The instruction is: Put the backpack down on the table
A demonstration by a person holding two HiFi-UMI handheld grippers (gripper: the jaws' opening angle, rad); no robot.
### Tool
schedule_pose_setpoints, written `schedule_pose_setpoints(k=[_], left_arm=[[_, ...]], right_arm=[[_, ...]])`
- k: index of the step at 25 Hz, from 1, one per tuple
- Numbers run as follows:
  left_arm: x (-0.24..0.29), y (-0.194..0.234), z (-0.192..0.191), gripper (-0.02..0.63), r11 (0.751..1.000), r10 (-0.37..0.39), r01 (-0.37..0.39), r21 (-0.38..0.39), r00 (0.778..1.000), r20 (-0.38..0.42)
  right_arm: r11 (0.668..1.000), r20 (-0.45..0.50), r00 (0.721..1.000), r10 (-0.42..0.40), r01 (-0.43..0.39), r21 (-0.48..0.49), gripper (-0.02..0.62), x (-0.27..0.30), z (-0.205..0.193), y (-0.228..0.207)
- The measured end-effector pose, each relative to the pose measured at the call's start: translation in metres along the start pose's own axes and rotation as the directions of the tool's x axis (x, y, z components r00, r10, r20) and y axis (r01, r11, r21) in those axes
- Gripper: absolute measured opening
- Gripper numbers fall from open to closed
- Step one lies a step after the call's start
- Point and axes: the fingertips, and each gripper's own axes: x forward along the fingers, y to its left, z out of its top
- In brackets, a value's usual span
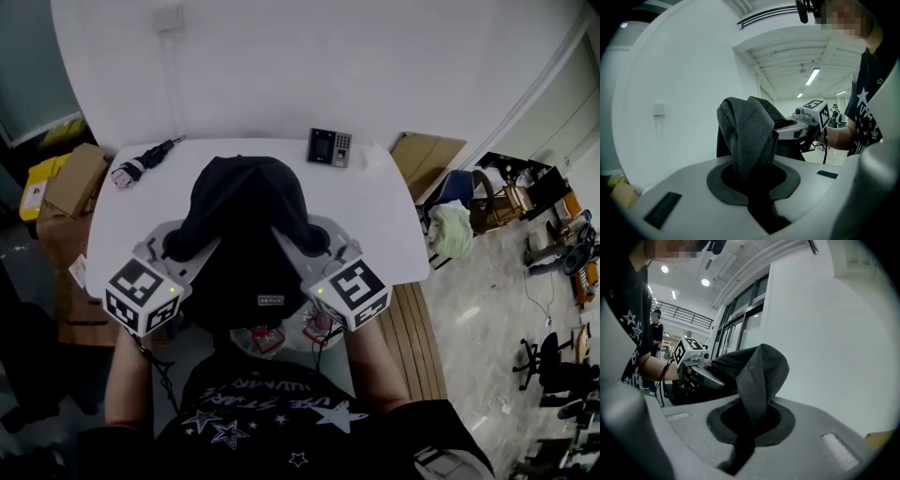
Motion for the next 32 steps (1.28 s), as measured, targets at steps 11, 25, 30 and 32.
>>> schedule_pose_setpoints(k=[11, 25, 30, 32], left_arm=[[0.025, 0.097, 0.018, 0.052, 0.998, -0.015, 0.01, 0.064, 0.997, 0.081], [0.058, 0.179, -0.01, 0.053, 0.997, -0.063, 0.06, 0.047, 0.995, 0.079], [0.065, 0.19, -0.023, 0.053, 0.997, -0.081, 0.08, 0.012, 0.994, 0.072], [0.066, 0.195, -0.027, 0.054, 0.996, -0.084, 0.084, 0.0, 0.994, 0.073]], right_arm=[[0.994, 0.04, 0.993, -0.111, 0.112, -0.015, 0.015, 0.075, 0.019, -0.053], [0.984, -0.024, 0.984, -0.176, 0.176, 0.011, 0.015, 0.153, -0.005, -0.089], [0.984, -0.056, 0.983, -0.176, 0.178, 0.02, 0.017, 0.167, -0.016, -0.091], [0.985, -0.064, 0.983, -0.174, 0.174, 0.002, 0.017, 0.173, -0.016, -0.091]])
